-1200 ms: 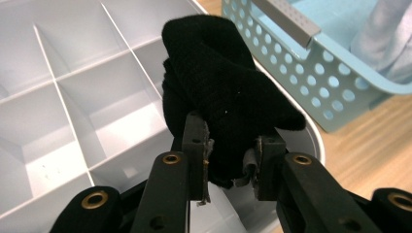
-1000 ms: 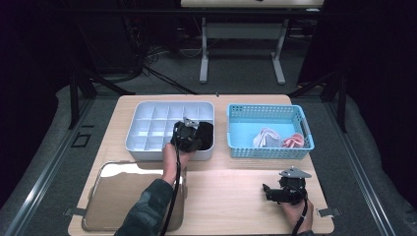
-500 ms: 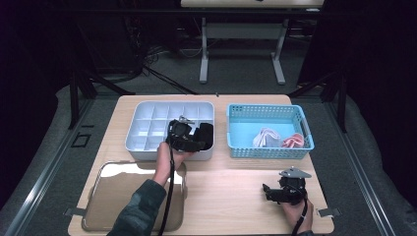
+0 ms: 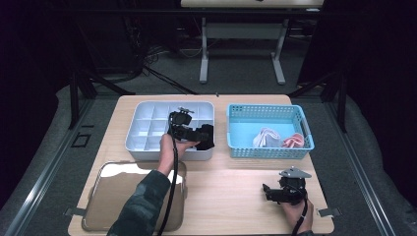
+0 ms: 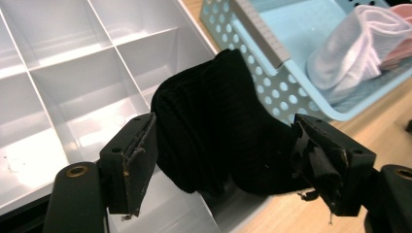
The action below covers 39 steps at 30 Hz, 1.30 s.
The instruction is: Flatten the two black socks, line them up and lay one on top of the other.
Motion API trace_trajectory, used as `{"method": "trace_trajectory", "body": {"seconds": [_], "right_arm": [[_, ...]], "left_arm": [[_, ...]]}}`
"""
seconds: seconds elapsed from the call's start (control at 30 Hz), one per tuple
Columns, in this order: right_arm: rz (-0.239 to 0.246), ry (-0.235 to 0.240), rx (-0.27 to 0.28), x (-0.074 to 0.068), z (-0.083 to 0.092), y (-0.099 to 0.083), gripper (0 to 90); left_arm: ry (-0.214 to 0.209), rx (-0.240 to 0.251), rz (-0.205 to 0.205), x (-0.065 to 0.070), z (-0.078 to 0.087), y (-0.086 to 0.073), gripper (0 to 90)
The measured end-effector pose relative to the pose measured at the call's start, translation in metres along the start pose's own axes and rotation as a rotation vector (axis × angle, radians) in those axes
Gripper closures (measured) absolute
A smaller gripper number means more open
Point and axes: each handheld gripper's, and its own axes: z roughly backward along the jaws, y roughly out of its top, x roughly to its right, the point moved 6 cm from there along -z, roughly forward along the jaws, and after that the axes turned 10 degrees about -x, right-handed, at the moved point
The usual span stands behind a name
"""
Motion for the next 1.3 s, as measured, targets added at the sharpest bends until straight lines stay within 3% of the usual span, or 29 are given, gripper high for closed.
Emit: {"method": "trace_trajectory", "body": {"seconds": [0.1, 0.23, 0.37, 0.53, 0.8, 0.93, 1.03, 1.13, 1.2, 1.3], "right_arm": [[0.000, 0.000, 0.000, 0.000, 0.000, 0.000, 5.4], [-0.001, 0.000, -0.002, 0.000, 0.000, 0.000, 5.4], [-0.001, -0.001, -0.002, 0.000, 0.000, 0.000, 5.5], [0.000, 0.001, -0.002, 0.000, 0.000, 0.000, 5.6], [0.000, 0.000, -0.001, 0.000, 0.000, 0.000, 5.8], [-0.001, 0.000, -0.001, 0.000, 0.000, 0.000, 5.8], [0.000, 0.000, -0.001, 0.000, 0.000, 0.000, 5.8], [0.000, 0.000, -0.001, 0.000, 0.000, 0.000, 5.8], [0.000, -0.001, -0.001, 0.000, 0.000, 0.000, 5.9], [0.000, 0.001, -0.001, 0.000, 0.000, 0.000, 5.9]], "left_arm": [[-0.017, -0.012, 0.008, -0.001, -0.006, -0.001, 30.3], [-0.014, -0.027, -0.008, -0.002, -0.012, -0.003, 46.2], [0.014, -0.041, -0.022, -0.004, -0.015, -0.006, 58.5], [0.066, -0.039, -0.069, -0.002, -0.019, -0.009, 72.4], [0.105, -0.036, -0.108, 0.003, -0.025, -0.017, 77.3], [0.093, -0.047, -0.109, 0.002, -0.025, -0.020, 75.7], [0.082, -0.031, -0.091, 0.001, -0.017, -0.016, 58.9], [0.083, 0.037, -0.064, -0.003, -0.004, -0.006, 40.8], [0.066, 0.058, -0.056, -0.005, 0.001, 0.002, 35.6], [0.055, 0.037, -0.061, -0.006, -0.001, 0.011, 32.7]]}}
